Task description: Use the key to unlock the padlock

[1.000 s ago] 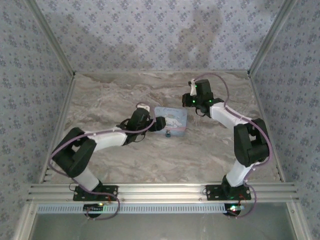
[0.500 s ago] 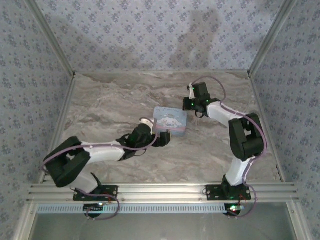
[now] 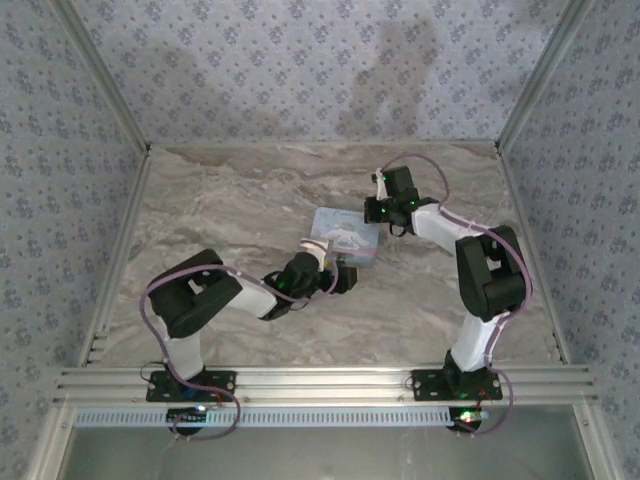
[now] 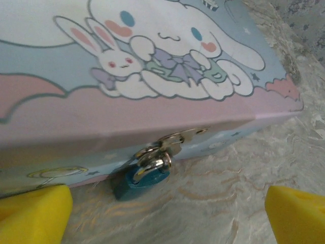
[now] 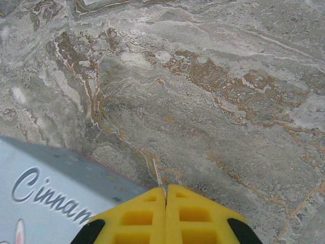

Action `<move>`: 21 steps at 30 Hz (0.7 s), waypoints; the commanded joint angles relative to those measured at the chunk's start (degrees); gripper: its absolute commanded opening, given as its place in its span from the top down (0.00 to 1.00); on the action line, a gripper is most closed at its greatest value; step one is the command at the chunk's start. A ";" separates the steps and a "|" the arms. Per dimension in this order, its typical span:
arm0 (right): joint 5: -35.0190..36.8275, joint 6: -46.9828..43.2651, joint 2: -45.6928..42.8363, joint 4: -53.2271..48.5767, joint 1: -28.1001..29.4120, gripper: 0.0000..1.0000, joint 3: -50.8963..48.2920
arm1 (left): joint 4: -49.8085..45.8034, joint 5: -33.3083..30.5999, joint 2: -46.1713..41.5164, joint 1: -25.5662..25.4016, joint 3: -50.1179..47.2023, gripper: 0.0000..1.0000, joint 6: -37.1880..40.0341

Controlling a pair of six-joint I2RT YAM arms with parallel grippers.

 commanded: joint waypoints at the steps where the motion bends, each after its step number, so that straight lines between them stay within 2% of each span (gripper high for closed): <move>1: 0.37 -1.10 1.32 -0.09 0.36 1.00 0.85 | 1.53 3.72 2.75 -0.78 3.12 0.06 2.74; 18: -0.03 -0.88 1.57 0.64 0.56 1.00 -0.57 | 2.76 13.21 5.99 -0.87 7.18 0.18 5.67; 21: -0.01 -1.02 1.26 0.48 0.50 1.00 -0.66 | 5.65 15.20 6.21 -0.36 6.68 0.24 4.91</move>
